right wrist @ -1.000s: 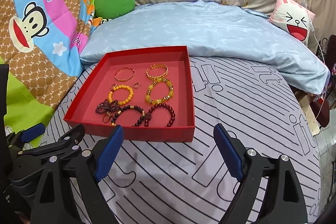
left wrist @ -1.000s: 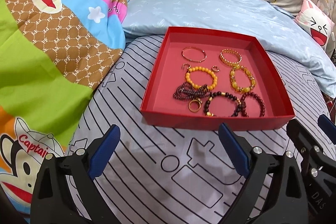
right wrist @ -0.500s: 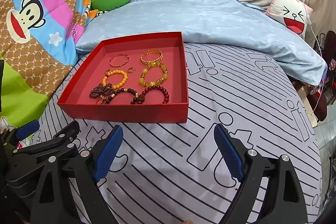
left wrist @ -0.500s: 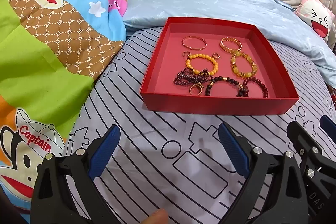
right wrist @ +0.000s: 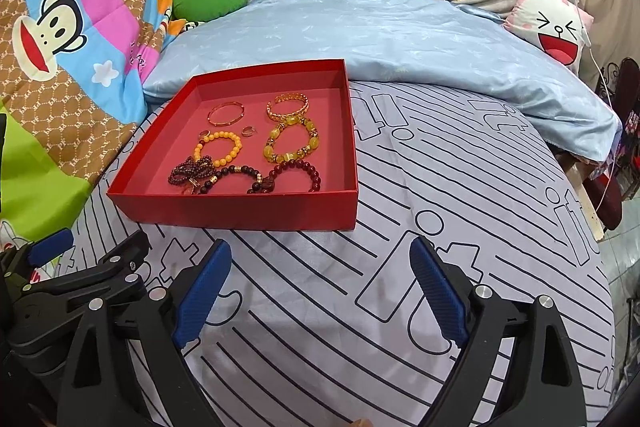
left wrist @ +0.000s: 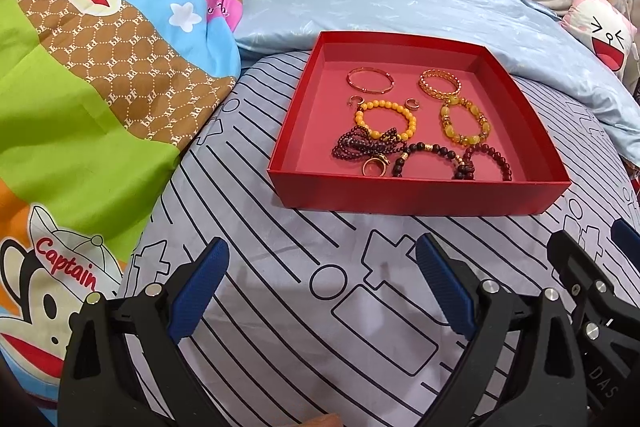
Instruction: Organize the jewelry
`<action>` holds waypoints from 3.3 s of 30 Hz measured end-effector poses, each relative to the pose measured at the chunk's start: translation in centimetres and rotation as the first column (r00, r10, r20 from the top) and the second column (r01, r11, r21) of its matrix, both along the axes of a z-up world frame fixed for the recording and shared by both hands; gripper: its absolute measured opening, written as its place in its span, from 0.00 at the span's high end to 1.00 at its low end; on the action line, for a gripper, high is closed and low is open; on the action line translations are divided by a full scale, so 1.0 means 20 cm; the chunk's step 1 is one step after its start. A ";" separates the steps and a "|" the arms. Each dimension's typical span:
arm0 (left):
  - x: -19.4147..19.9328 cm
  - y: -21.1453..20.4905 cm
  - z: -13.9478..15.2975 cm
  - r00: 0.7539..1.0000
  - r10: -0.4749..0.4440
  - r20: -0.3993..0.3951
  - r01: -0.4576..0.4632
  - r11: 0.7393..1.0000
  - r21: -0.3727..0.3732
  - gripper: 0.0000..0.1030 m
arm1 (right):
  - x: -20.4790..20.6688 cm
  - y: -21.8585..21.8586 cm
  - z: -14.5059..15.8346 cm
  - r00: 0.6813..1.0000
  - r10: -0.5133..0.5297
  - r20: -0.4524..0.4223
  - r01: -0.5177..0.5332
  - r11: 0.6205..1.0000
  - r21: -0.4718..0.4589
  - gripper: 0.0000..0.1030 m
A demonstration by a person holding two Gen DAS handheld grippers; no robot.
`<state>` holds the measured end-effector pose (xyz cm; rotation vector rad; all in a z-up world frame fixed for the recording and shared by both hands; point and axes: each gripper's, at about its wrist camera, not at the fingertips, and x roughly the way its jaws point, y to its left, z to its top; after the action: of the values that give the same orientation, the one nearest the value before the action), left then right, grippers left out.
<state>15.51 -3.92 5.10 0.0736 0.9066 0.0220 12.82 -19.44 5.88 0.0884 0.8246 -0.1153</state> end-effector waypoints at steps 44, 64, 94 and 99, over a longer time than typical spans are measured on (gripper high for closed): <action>-0.01 0.01 -0.02 1.000 0.024 -0.003 -0.024 1.000 0.020 0.18 | -0.02 0.01 -0.03 1.000 -0.013 -0.016 0.013 1.000 0.012 0.16; -0.02 0.01 -0.01 1.000 0.017 -0.011 -0.017 1.000 0.011 0.21 | -0.03 0.01 -0.02 1.000 -0.015 -0.014 0.016 1.000 0.012 0.16; -0.06 0.01 0.04 1.000 0.021 -0.003 -0.021 1.000 0.012 0.21 | -0.06 0.02 0.01 1.000 -0.017 -0.008 0.017 1.000 0.014 0.16; -0.07 0.01 0.05 1.000 0.022 -0.001 -0.022 1.000 0.011 0.21 | -0.07 0.02 0.03 1.000 -0.015 -0.004 0.015 1.000 0.013 0.16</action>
<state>14.04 -3.77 6.16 0.0737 0.9088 0.0475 11.46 -18.95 6.47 0.1069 0.8286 -0.1241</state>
